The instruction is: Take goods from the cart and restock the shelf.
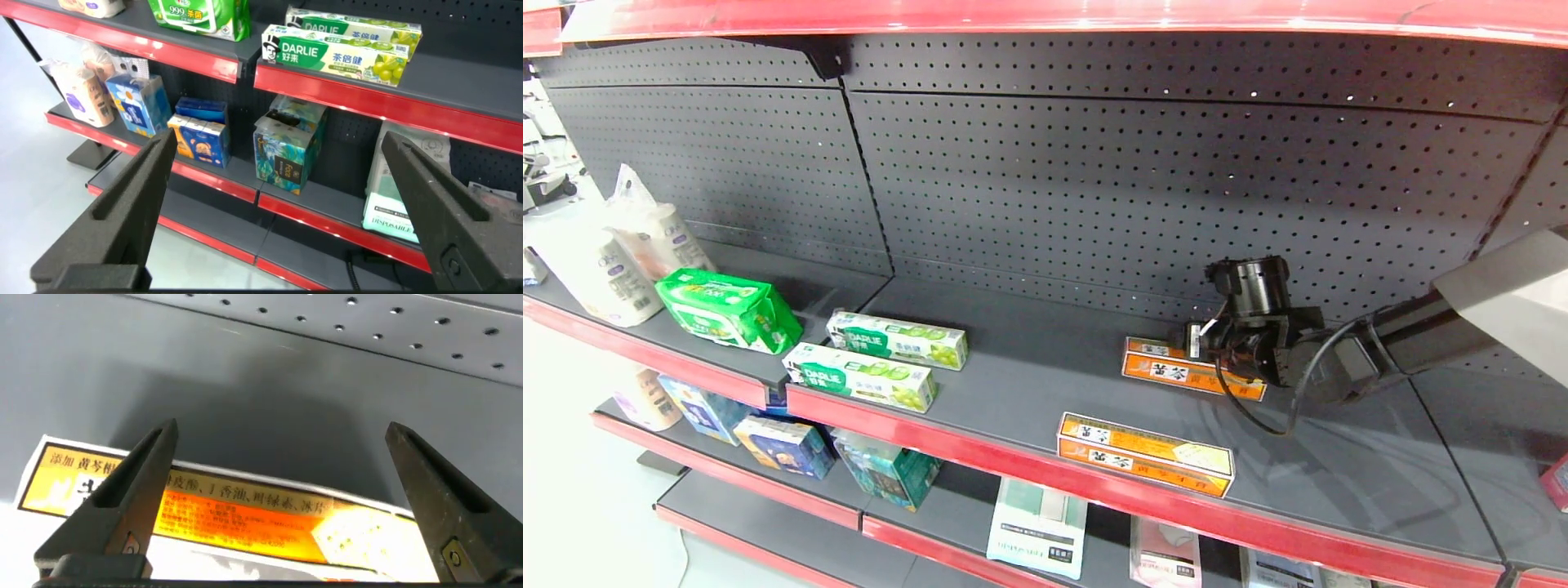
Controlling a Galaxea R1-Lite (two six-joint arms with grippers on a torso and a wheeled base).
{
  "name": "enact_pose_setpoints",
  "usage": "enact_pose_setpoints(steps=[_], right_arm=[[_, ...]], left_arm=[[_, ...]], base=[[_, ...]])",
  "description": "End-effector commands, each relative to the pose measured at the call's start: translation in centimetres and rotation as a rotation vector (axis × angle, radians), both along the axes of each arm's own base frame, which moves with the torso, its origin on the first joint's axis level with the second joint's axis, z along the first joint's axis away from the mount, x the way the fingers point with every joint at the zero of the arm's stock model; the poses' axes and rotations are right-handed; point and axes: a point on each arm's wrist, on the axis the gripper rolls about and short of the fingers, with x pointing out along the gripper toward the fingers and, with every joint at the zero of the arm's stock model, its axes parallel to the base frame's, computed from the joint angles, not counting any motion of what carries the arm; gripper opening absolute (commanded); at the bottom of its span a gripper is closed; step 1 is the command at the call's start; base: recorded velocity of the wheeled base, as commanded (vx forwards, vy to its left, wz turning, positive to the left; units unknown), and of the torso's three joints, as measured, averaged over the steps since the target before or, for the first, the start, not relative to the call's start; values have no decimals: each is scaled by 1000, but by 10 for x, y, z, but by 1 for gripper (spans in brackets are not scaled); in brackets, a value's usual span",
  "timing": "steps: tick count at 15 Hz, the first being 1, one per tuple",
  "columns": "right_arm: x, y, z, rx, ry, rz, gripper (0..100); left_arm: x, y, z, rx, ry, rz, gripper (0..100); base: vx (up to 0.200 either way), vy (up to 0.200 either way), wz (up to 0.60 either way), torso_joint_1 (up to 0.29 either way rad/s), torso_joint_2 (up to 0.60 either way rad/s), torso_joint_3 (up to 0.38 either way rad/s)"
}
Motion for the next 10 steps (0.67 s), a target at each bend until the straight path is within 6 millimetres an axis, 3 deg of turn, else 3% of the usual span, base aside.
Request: enact_pose_setpoints(steps=[1,4,10], right_arm=[[2,-13,9,9,-28,-48,100],[5,-33,14,5,-41,-114,100],[8,-75,5,-69,6,-264,100]], left_arm=[[0,0,0,0,1,1,100],[0,0,0,-2,1,2,100],[0,0,0,0,1,1,100]], base=[[0,0,0,0,0,0],[0,0,0,0,0,0],[0,0,0,0,0,0]])
